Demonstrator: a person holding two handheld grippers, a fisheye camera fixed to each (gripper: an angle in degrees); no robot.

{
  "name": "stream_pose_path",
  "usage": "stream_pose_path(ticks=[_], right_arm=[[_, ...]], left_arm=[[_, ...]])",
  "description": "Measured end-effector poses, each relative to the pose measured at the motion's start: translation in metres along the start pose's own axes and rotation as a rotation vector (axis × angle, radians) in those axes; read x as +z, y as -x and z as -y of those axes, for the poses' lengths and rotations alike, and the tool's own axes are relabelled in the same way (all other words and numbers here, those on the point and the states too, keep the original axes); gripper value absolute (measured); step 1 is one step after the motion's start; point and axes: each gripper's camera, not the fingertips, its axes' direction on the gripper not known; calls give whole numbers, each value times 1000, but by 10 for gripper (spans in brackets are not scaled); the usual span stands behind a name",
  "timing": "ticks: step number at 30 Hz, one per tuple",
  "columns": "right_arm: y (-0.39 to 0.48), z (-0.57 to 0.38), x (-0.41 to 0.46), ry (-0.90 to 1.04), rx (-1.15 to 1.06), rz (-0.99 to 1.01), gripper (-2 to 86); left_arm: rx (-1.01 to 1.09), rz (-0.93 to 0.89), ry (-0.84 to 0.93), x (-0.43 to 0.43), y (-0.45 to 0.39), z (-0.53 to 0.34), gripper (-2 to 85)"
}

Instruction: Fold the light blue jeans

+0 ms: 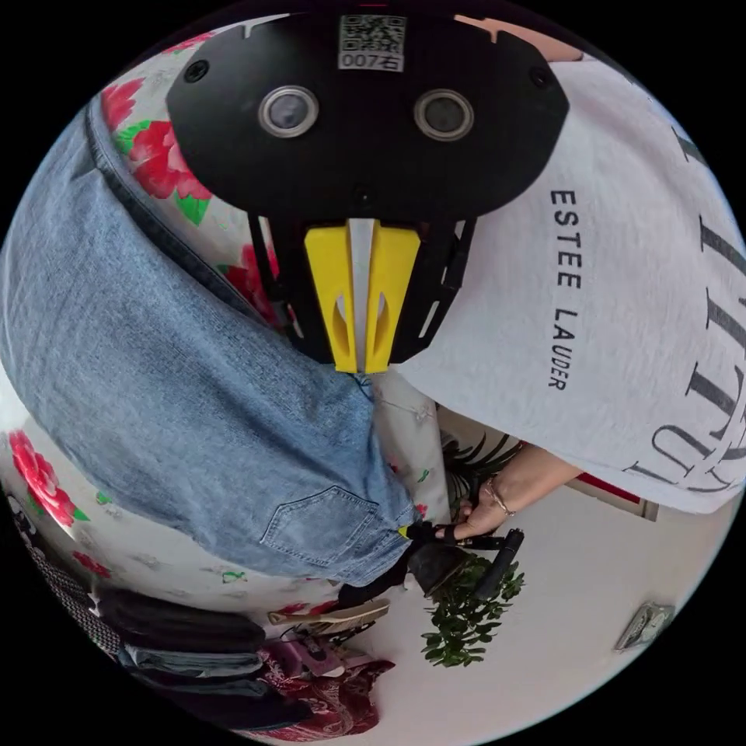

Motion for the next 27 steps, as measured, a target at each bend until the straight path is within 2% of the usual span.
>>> stream_pose_path(ticks=[2, 4, 7, 10, 12, 15, 17, 20, 23, 27], right_arm=[[2, -4, 7, 36, -3, 23, 25], [2, -17, -14, -51, 15, -17, 35], [-22, -61, -74, -264, 195, -188, 50], [-67, -135, -142, -504, 560, -415, 62], [-96, -205, -186, -690, 859, -513, 67], [-115, -271, -218, -855, 1112, -581, 69], [-123, -295, -226, -909, 1184, -589, 69], [-148, -315, -225, -882, 1257, -540, 63], [-166, -327, -217, -818, 1267, -437, 24], [-111, -350, -230, -955, 1072, -503, 4]], left_arm=[[-105, -56, 25, 11, 29, -11, 59], [-176, -118, -15, 2, 52, -16, 83], [-147, -78, -59, -18, 55, -10, 96], [60, -141, -160, -46, 11, 4, 98], [351, -283, -219, -64, -63, 11, 104], [718, -427, -178, -65, -173, -2, 109], [846, -416, -115, -48, -223, -13, 101], [923, -224, 73, 9, -266, -17, 60], [985, -250, 71, 7, -260, -4, 20], [941, -384, 4, -31, -226, 17, -1]])
